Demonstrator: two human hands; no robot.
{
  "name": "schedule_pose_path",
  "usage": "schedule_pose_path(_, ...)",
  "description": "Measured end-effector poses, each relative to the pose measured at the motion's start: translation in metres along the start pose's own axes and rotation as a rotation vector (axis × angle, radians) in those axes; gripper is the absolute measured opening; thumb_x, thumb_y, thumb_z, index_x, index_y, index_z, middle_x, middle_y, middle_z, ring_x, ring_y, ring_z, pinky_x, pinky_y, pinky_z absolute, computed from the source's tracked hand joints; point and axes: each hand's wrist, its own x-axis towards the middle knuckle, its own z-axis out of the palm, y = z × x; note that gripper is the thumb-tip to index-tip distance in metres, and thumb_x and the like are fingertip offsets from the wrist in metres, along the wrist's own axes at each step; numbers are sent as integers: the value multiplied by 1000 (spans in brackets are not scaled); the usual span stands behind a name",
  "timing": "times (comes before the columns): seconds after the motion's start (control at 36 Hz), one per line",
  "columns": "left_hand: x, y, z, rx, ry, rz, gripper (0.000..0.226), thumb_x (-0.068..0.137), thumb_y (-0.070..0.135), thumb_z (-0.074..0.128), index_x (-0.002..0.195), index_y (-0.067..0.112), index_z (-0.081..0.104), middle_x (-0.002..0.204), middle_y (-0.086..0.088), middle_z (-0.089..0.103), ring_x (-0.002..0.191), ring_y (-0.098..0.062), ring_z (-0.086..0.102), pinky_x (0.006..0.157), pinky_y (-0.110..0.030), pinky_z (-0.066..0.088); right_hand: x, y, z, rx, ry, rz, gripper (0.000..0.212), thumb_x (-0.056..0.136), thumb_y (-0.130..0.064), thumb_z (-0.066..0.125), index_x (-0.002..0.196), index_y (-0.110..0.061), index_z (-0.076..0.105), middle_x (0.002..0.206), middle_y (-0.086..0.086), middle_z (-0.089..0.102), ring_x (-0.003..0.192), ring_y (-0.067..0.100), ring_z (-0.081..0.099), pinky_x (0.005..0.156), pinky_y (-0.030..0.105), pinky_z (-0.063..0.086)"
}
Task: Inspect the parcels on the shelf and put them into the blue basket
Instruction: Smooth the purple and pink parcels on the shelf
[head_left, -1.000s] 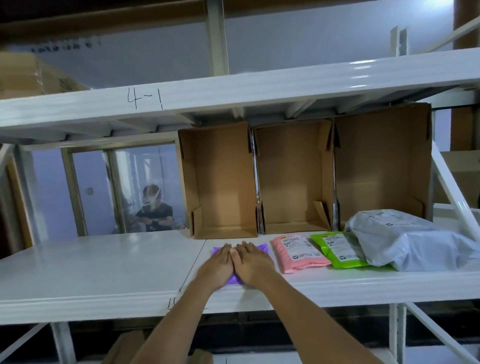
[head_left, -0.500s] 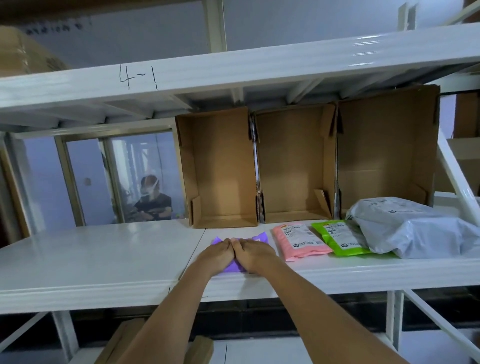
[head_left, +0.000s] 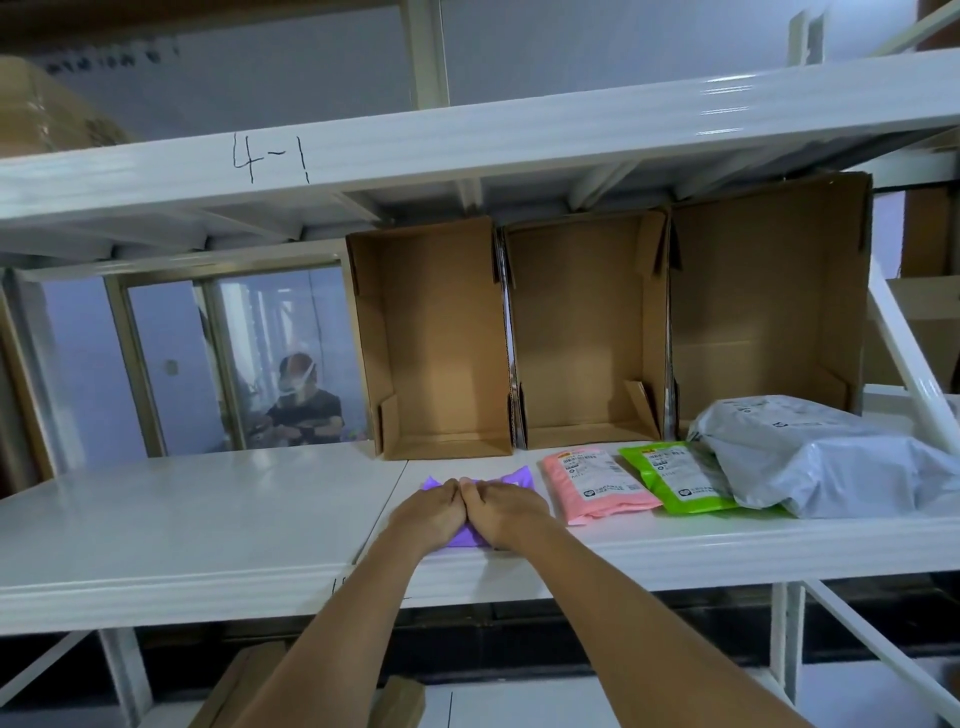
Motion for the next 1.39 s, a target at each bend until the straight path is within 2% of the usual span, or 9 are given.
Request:
schedule_pose_path(0.14, 2, -1, 4, 22, 32, -43, 48, 101, 42, 17, 124, 16, 50, 125, -9, 59, 111, -24, 55, 95, -37, 43, -1, -3, 1, -68, 50, 108, 80, 97, -56, 3, 123, -6, 60, 118, 17, 63, 107, 27, 59, 83, 36, 44)
schedule_pose_path(0.28, 9, -2, 9, 17, 53, -129, 57, 99, 48, 14, 126, 15, 51, 127, -9, 57, 112, -23, 54, 89, -35, 41, -8, -4, -1, -114, -8, 202, 84, 95, -62, 0, 150, -7, 33, 156, 13, 30, 142, 25, 33, 109, 36, 31)
schedule_pose_path(0.39, 10, -3, 10, -13, 56, -190, 66, 96, 54, 10, 132, 14, 49, 131, -10, 55, 115, -26, 53, 95, -38, 42, -10, -4, -1, -109, -39, 235, 85, 94, -63, -1, 154, -7, 19, 162, 12, 14, 150, 22, 12, 118, 36, 16)
schedule_pose_path(0.67, 3, 20, -9, -35, 14, -196, 63, 101, 50, 7, 146, 15, 35, 148, -11, 41, 134, -26, 41, 111, -39, 31, -5, 8, 3, -97, -7, 156, 75, 99, -53, 0, 152, -8, 28, 160, 11, 22, 149, 22, 17, 120, 39, 16)
schedule_pose_path(0.78, 5, 23, -4, -182, 54, -79, 51, 103, 40, 17, 133, 15, 50, 139, -8, 51, 126, -23, 47, 110, -38, 32, -1, 10, 7, -86, 7, 137, 64, 100, -40, 4, 151, -9, 29, 159, 12, 23, 148, 24, 18, 120, 42, 16)
schedule_pose_path(0.97, 1, 20, -4, -179, 12, -61, 38, 103, 21, 29, 134, 11, 49, 141, -9, 49, 127, -23, 46, 109, -32, 33, -5, 8, 5, -70, -15, 135, 64, 101, -41, 3, 153, -11, 26, 161, 8, 19, 149, 20, 15, 121, 40, 12)
schedule_pose_path(1.17, 7, 7, -1, -228, 39, -64, 44, 102, 34, 35, 136, 10, 50, 141, -10, 50, 131, -26, 45, 110, -35, 35, -4, 8, 4, -103, -32, 141, 68, 100, -44, 4, 152, -8, 27, 161, 9, 19, 149, 20, 15, 121, 40, 13)
schedule_pose_path(1.31, -2, -6, -3, -141, 29, -157, 51, 105, 34, 14, 149, 14, 27, 151, -13, 36, 137, -29, 37, 113, -39, 30, -6, 8, 2, -124, -29, 136, 68, 99, -42, 6, 151, -5, 28, 160, 11, 21, 148, 22, 20, 120, 41, 17)
schedule_pose_path(1.39, -6, -12, -5, -74, 75, -170, 55, 103, 38, 5, 147, 17, 31, 148, -9, 41, 132, -26, 43, 109, -39, 34, -7, 8, 2, -137, -30, 132, 68, 99, -42, 6, 151, -4, 28, 160, 12, 22, 147, 23, 20, 119, 41, 17)
